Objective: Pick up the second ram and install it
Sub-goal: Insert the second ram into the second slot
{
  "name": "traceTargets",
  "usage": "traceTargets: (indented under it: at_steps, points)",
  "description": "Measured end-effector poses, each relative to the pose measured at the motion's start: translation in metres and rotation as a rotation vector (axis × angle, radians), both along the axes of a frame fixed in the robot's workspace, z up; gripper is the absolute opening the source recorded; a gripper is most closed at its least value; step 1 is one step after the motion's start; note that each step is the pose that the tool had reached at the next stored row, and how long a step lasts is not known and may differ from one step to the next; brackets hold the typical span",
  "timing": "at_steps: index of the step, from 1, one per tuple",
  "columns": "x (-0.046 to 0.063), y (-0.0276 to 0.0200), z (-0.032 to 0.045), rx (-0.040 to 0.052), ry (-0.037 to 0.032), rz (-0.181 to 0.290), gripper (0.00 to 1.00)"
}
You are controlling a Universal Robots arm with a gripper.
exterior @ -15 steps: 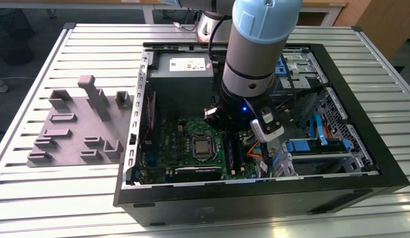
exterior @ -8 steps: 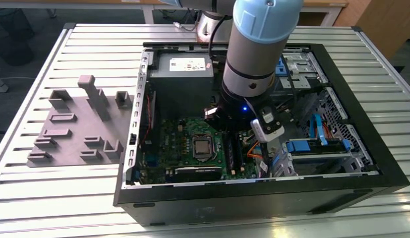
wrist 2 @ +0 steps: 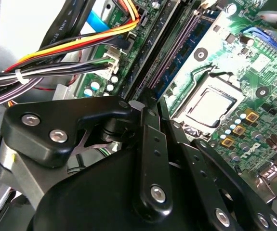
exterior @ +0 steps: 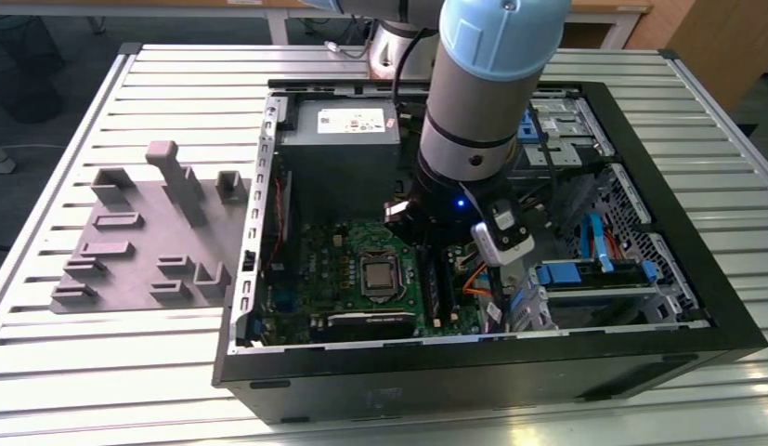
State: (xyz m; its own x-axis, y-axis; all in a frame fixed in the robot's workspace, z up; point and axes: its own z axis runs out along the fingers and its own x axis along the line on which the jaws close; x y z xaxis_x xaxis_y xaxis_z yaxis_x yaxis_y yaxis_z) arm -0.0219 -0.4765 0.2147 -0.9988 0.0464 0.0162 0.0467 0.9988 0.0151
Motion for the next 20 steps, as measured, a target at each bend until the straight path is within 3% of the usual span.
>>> traceTargets:
  at_steps: [20]
  points:
    - [0.0006,0.0007,-0.0032,-0.0052,0.0002,0.004,0.14]
